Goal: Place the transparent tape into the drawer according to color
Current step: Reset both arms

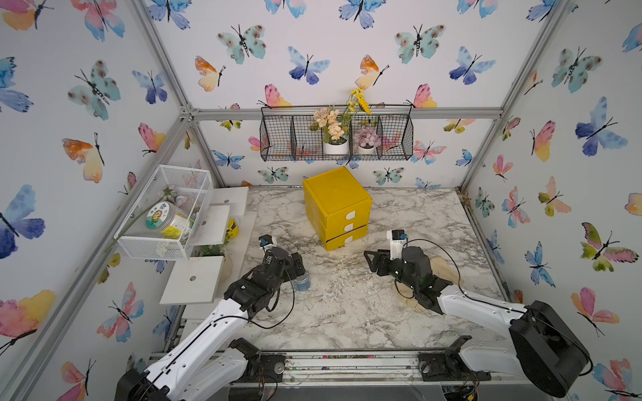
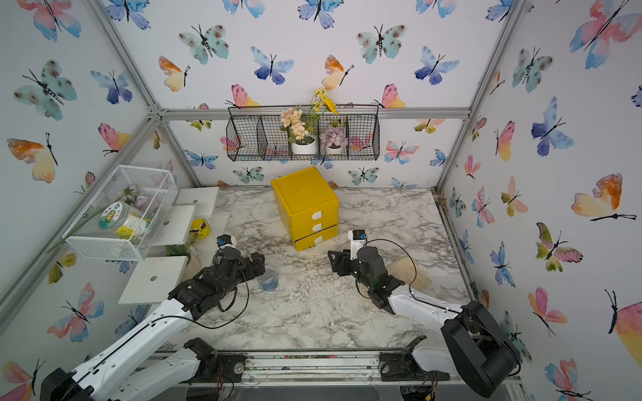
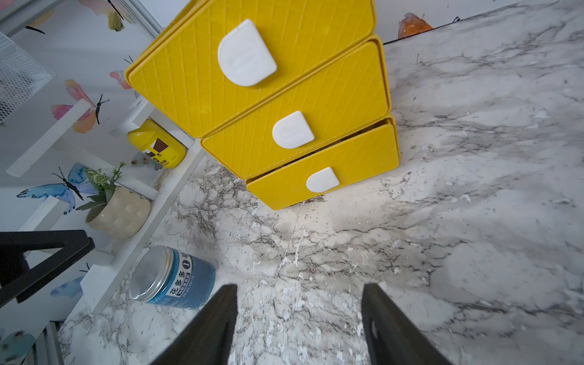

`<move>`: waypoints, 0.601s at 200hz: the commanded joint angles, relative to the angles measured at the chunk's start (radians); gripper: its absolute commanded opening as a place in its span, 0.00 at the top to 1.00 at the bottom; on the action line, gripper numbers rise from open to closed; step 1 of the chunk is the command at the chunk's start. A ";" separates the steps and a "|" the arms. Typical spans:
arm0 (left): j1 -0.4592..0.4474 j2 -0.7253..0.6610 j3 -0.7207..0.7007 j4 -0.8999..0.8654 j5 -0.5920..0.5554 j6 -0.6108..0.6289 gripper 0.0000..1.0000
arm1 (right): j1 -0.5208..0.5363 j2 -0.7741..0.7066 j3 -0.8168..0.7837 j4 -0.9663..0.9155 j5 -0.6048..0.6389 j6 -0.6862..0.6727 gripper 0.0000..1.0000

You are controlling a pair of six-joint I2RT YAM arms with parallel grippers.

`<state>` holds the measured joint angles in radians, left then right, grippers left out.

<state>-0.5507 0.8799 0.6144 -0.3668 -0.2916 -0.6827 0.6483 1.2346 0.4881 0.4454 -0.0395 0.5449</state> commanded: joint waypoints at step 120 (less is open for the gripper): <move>0.205 0.089 0.086 0.370 -0.149 0.553 0.01 | -0.003 -0.138 0.111 -0.269 0.311 -0.108 0.02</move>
<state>-0.4061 0.9447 0.7689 -0.1604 -0.4091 -0.2844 0.6483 1.1076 0.5625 0.2180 0.1719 0.4610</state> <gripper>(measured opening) 0.986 0.984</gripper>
